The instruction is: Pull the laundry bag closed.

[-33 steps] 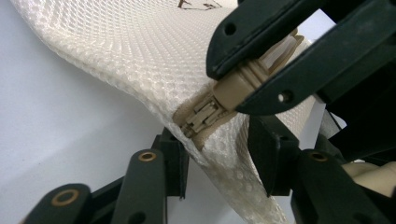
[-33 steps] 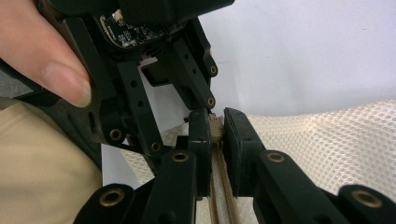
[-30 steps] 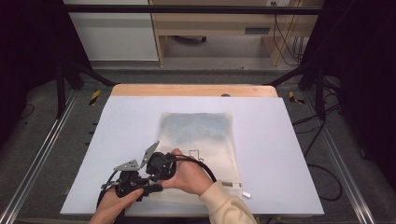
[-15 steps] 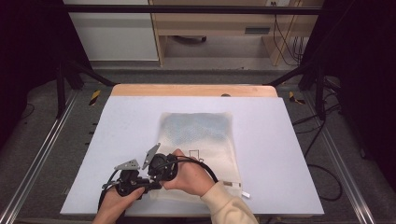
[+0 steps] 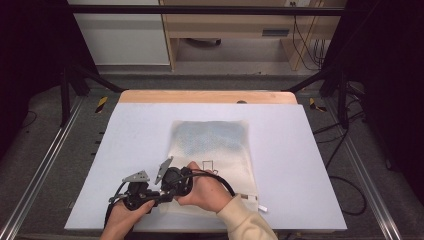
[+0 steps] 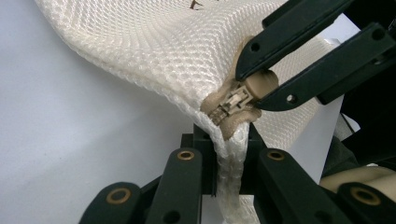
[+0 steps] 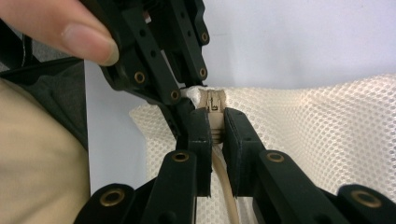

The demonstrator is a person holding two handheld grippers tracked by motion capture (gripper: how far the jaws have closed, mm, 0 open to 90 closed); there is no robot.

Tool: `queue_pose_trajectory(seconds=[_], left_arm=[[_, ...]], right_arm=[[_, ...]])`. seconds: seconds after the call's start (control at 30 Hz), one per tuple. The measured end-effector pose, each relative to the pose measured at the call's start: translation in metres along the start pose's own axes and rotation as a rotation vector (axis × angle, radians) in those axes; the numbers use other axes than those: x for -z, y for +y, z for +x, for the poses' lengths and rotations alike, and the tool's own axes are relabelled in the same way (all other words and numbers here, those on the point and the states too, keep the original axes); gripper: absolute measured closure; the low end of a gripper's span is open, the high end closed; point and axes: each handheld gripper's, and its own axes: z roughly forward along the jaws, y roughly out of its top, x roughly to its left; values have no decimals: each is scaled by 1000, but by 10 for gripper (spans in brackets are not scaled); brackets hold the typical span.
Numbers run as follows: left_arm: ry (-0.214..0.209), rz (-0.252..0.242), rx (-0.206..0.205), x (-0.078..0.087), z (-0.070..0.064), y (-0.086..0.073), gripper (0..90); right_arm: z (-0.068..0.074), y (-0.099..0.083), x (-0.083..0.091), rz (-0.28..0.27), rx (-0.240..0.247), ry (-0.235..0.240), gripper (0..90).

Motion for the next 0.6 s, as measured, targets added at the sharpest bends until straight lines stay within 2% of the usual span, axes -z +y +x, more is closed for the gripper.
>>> queue_pose_trajectory(seconds=[0.27, 0.37, 0.6], left_arm=[[8, -2, 3, 1, -1, 1, 831], [2, -5, 2, 1, -2, 1, 831], [0, -3, -3, 1, -4, 2, 831]], right_arm=[[1, -5, 1, 17, 3, -12, 822], [2, -7, 4, 17, -15, -8, 823], [0, -14, 5, 21, -17, -3, 823]])
